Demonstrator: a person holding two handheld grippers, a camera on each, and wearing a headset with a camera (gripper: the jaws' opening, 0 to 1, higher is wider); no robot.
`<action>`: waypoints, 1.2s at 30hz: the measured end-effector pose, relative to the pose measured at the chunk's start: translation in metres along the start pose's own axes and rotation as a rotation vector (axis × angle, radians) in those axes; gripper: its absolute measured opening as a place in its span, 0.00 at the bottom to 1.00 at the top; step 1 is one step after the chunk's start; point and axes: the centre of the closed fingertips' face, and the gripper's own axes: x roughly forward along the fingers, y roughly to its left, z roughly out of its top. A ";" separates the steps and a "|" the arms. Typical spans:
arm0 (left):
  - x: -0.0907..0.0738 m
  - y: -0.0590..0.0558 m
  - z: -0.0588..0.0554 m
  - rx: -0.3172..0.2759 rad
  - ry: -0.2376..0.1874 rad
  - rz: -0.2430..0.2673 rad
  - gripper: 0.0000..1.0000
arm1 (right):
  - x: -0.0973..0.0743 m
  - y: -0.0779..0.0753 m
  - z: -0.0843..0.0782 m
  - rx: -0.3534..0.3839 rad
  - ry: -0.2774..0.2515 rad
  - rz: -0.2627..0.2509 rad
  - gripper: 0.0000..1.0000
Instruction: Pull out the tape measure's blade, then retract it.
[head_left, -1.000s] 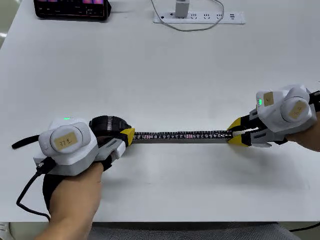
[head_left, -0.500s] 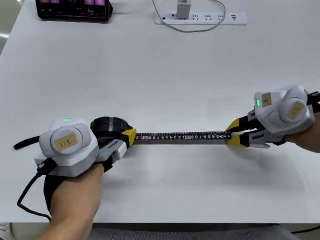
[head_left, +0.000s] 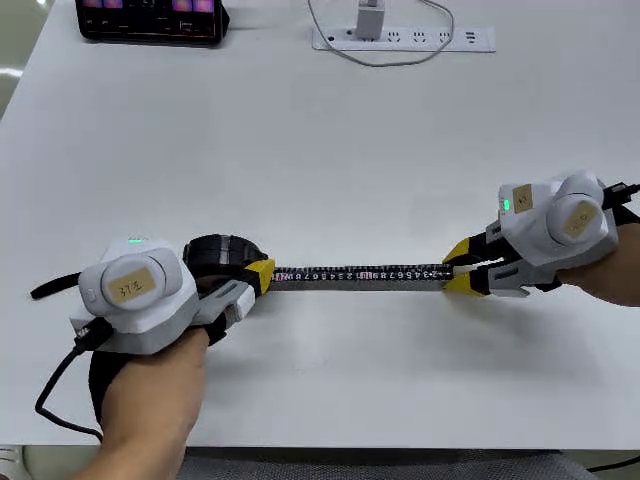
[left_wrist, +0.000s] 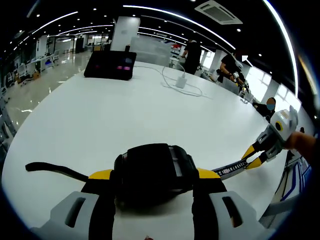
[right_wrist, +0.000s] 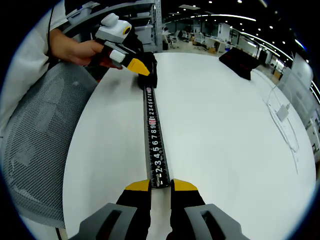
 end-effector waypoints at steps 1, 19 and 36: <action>0.000 0.000 0.000 -0.002 0.000 0.000 0.57 | 0.001 0.000 0.001 -0.002 -0.001 0.000 0.11; -0.001 0.000 0.000 -0.012 -0.001 -0.009 0.57 | 0.010 0.001 0.015 -0.005 -0.021 0.016 0.11; -0.001 0.001 0.000 -0.024 -0.005 -0.015 0.57 | 0.015 0.002 0.027 -0.006 -0.039 0.031 0.11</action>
